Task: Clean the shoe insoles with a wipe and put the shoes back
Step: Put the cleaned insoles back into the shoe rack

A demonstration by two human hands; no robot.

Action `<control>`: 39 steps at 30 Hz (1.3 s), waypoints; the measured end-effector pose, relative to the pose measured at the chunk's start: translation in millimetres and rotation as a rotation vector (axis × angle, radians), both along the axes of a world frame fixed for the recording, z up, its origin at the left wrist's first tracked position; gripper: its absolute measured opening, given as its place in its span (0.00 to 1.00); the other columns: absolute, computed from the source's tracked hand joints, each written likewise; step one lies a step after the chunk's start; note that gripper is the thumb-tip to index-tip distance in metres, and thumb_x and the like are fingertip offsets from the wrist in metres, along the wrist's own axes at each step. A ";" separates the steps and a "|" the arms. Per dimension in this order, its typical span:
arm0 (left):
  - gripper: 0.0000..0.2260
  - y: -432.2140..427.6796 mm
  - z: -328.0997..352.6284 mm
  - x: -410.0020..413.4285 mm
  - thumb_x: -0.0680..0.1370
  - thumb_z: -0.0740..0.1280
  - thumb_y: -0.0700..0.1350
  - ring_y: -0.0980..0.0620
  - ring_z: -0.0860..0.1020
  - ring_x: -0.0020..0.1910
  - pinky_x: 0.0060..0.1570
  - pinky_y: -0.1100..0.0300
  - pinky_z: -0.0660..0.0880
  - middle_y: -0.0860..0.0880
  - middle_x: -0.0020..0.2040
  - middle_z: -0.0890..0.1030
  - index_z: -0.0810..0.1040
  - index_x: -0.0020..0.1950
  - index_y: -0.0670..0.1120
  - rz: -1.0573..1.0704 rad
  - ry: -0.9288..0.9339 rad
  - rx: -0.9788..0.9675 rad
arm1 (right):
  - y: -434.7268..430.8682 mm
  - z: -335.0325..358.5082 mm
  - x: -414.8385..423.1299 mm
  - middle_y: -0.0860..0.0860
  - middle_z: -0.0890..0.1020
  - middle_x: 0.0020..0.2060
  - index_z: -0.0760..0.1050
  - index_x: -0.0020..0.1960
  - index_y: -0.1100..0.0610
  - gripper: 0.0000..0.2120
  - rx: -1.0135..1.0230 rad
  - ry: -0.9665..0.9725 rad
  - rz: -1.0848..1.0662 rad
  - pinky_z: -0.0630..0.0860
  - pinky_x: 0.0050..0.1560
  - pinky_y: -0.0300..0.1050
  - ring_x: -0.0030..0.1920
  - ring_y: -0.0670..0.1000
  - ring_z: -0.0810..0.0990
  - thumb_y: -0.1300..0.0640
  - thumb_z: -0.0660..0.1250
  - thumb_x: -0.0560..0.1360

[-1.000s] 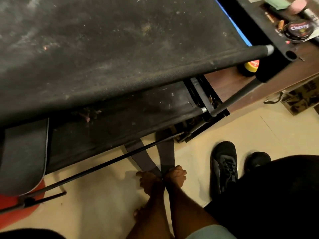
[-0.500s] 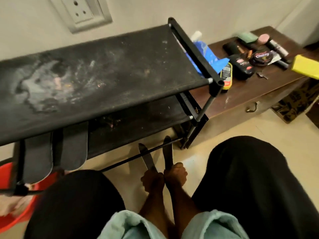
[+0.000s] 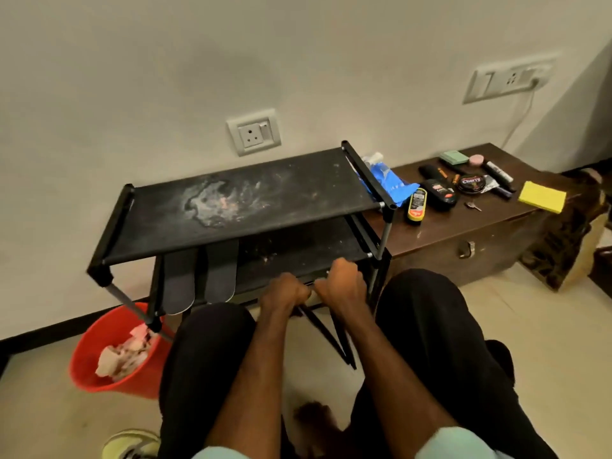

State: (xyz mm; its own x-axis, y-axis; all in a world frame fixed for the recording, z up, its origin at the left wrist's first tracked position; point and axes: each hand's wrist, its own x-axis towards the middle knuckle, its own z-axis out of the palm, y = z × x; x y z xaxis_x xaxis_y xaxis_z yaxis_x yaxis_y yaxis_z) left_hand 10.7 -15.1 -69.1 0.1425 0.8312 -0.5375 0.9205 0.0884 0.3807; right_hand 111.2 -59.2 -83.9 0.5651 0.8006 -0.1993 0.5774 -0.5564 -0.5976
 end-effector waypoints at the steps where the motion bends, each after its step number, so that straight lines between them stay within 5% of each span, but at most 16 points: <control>1: 0.10 3.5 9.8 -9.2 0.77 0.65 0.48 0.46 0.84 0.42 0.45 0.56 0.79 0.45 0.37 0.83 0.81 0.43 0.42 -0.014 -0.014 0.042 | -2.5 16.0 1.8 0.60 0.82 0.49 0.74 0.44 0.59 0.07 0.049 0.002 0.007 0.77 0.47 0.50 0.53 0.63 0.83 0.57 0.70 0.73; 7: 0.12 16.0 62.1 -80.1 0.74 0.64 0.49 0.47 0.80 0.30 0.34 0.58 0.72 0.47 0.24 0.79 0.79 0.37 0.41 0.230 -0.142 0.319 | -15.9 88.3 29.6 0.54 0.78 0.32 0.73 0.33 0.59 0.11 0.264 0.065 -0.029 0.69 0.35 0.43 0.35 0.54 0.78 0.61 0.66 0.75; 12: 0.15 11.4 78.7 -108.9 0.76 0.63 0.49 0.42 0.81 0.36 0.40 0.54 0.77 0.43 0.29 0.81 0.81 0.39 0.39 0.420 -0.228 0.410 | -18.7 103.6 60.6 0.53 0.77 0.35 0.75 0.40 0.62 0.10 0.372 0.106 -0.161 0.68 0.34 0.44 0.36 0.50 0.75 0.58 0.65 0.78; 14: 0.16 8.1 81.8 -117.4 0.76 0.63 0.49 0.46 0.80 0.30 0.33 0.57 0.74 0.46 0.24 0.80 0.81 0.37 0.39 0.482 -0.286 0.430 | -19.0 105.1 69.8 0.54 0.77 0.36 0.76 0.42 0.63 0.10 0.429 0.100 -0.231 0.67 0.34 0.44 0.38 0.52 0.75 0.58 0.64 0.78; 16: 0.15 7.2 82.1 -124.6 0.76 0.64 0.47 0.51 0.74 0.19 0.25 0.63 0.68 0.46 0.23 0.79 0.80 0.36 0.38 0.549 -0.403 0.404 | -18.5 105.0 75.4 0.56 0.80 0.38 0.78 0.43 0.64 0.10 0.493 0.131 -0.305 0.71 0.36 0.44 0.39 0.55 0.78 0.58 0.64 0.78; 19: 0.10 3.4 79.2 -125.4 0.79 0.66 0.41 0.54 0.73 0.17 0.18 0.67 0.68 0.42 0.26 0.80 0.79 0.43 0.36 0.666 -0.659 0.232 | -19.4 98.2 76.6 0.58 0.84 0.38 0.81 0.42 0.63 0.10 0.508 0.298 -0.369 0.82 0.34 0.47 0.30 0.52 0.82 0.59 0.64 0.77; 24: 0.05 -12.1 64.6 -103.7 0.81 0.62 0.33 0.45 0.85 0.32 0.27 0.65 0.78 0.40 0.34 0.84 0.76 0.49 0.32 0.685 -0.933 -0.020 | -18.1 80.6 81.5 0.60 0.82 0.47 0.79 0.44 0.65 0.08 0.504 0.677 -0.439 0.82 0.30 0.45 0.41 0.58 0.85 0.65 0.63 0.79; 28: 0.05 -15.0 51.0 -68.1 0.80 0.57 0.27 0.37 0.86 0.39 0.33 0.59 0.82 0.34 0.44 0.83 0.72 0.51 0.30 0.642 -1.012 -0.120 | -11.7 60.8 74.6 0.64 0.79 0.51 0.76 0.57 0.73 0.11 0.364 0.814 -0.427 0.85 0.43 0.57 0.45 0.59 0.82 0.71 0.61 0.77; 35: 0.13 1.5 13.1 -25.7 0.79 0.56 0.27 0.37 0.86 0.42 0.39 0.52 0.84 0.32 0.59 0.75 0.67 0.63 0.36 0.672 -1.028 -0.310 | 14.3 30.6 53.9 0.60 0.75 0.42 0.71 0.52 0.69 0.09 0.331 0.948 -0.481 0.83 0.50 0.62 0.43 0.59 0.80 0.76 0.58 0.74; 39: 0.20 25.3 1.3 -10.7 0.80 0.55 0.26 0.36 0.85 0.44 0.48 0.47 0.84 0.34 0.64 0.71 0.62 0.70 0.38 0.705 -1.042 -0.296 | 36.1 18.8 57.2 0.57 0.75 0.38 0.69 0.44 0.64 0.07 0.363 0.969 -0.542 0.80 0.44 0.57 0.37 0.53 0.77 0.74 0.59 0.77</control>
State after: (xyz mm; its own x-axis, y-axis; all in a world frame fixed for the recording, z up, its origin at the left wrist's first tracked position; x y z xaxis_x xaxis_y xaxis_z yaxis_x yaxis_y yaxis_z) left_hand 0.0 10.2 -67.8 0.1856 0.7672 -0.6140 -0.0761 0.6342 0.7694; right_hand 168.4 -23.1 -65.1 0.5874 0.5994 -0.5438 -0.4681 -0.2965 -0.8325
